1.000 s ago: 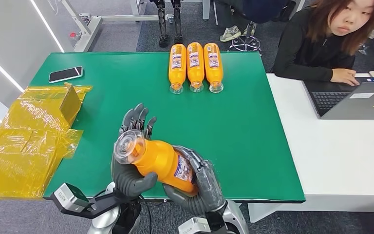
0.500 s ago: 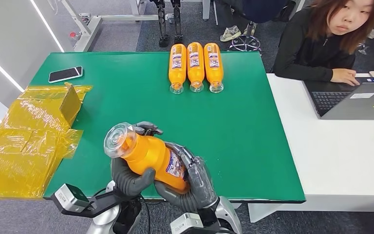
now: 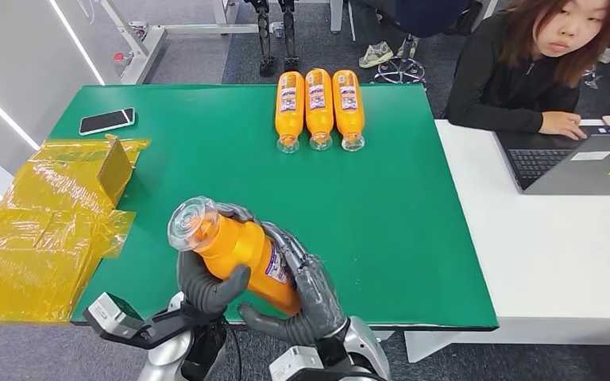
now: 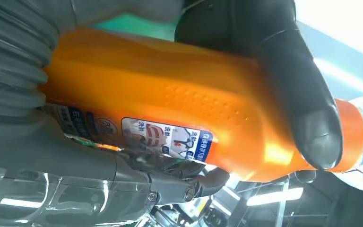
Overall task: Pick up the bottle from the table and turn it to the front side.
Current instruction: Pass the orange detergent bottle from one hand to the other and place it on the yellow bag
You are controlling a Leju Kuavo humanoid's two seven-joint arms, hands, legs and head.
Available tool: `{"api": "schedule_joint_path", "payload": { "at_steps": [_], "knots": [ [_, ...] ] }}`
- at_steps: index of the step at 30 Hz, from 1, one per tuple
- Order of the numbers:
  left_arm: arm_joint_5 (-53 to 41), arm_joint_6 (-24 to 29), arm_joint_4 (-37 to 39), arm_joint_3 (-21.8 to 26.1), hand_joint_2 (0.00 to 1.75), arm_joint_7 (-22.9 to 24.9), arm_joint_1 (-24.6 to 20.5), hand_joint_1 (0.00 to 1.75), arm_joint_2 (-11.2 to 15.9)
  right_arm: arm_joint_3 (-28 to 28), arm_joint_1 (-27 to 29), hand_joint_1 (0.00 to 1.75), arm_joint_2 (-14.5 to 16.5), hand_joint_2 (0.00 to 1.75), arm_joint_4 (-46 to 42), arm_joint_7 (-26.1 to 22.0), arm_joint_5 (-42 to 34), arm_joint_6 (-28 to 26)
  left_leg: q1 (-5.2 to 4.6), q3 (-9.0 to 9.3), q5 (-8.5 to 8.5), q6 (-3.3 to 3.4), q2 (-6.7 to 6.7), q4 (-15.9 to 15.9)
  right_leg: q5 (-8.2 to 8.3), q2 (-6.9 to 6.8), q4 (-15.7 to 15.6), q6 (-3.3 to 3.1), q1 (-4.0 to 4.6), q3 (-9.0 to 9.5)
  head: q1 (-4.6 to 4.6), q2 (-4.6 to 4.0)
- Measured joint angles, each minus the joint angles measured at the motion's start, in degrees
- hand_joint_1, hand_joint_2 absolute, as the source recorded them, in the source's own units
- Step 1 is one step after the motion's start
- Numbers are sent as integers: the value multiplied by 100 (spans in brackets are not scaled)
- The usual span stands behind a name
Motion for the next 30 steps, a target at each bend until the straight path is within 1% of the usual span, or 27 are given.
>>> {"api": "schedule_joint_path", "payload": {
  "at_steps": [4, 8, 10, 16, 18, 21, 23, 24, 26, 30],
  "knots": [
    [0, 0, 1, 25, 175, 0, -1, 153, -1, 0, -14, 0, 16, 175, 16, 0, -8, 8, 0, 0, 0, 0, 0, 0, 0, 0, 0, 0, 0, 0, -1, 0],
    [0, 5, 2, 47, 175, 0, -1, 150, 1, 0, -44, 0, 28, 175, 42, 0, -34, 34, 0, 0, 0, 0, 0, 0, 0, 0, -1, 0, 0, 0, -1, 0],
    [0, 15, 2, 50, 175, 0, -2, 144, 1, 0, -55, 0, 29, 175, 48, 0, -41, 41, 0, 0, 0, 0, 0, 0, 0, 0, -1, 0, 0, 0, 0, -1],
    [-92, 253, 115, 179, 175, -9, -73, 129, 0, 0, -86, 0, 41, 175, 88, -2, -108, 64, 0, 0, 0, 0, 0, 0, 0, 0, 0, 0, 0, 0, -1, 0],
    [-230, 523, 248, 292, 175, -11, -156, 128, 7, 1, -103, 0, 57, 175, 90, -12, -117, 99, 1, 1, 0, 0, 0, 0, 0, 0, 1, 0, 0, 0, -1, 0],
    [-645, 1206, 537, 511, 175, -9, -342, 128, 68, 11, -149, 0, 78, 175, 91, -32, -162, 168, 2, 2, 2, -3, 0, 0, 1, 1, 3, -1, 0, 0, -1, 0],
    [-967, 1727, 829, 673, 175, -8, -553, 128, 168, 28, -191, 0, 79, 175, 100, -74, -219, 217, 2, 2, 5, -6, 0, 0, 2, 0, 5, -3, 0, 0, 0, 0],
    [-1102, 1973, 1015, 764, 175, -8, -680, 129, 243, 42, -215, 0, 79, 175, 111, -108, -256, 240, 2, 3, 6, -8, 0, 0, 3, 1, 7, -4, 0, 0, 0, 0],
    [-1223, 2297, 1388, 966, 175, -7, -941, 131, 409, 80, -273, 0, 79, 175, 145, -176, -334, 275, 3, 4, 9, -12, 3, -1, 6, 5, 9, -9, 1, -2, -1, 0],
    [-1136, 2614, 2035, 1358, 175, -4, -1448, 131, 798, 167, -394, 0, 80, 175, 227, -281, -496, 330, 6, 4, 14, -20, 3, -1, 8, 7, 12, -12, 3, -3, -1, 0]
  ]
}}
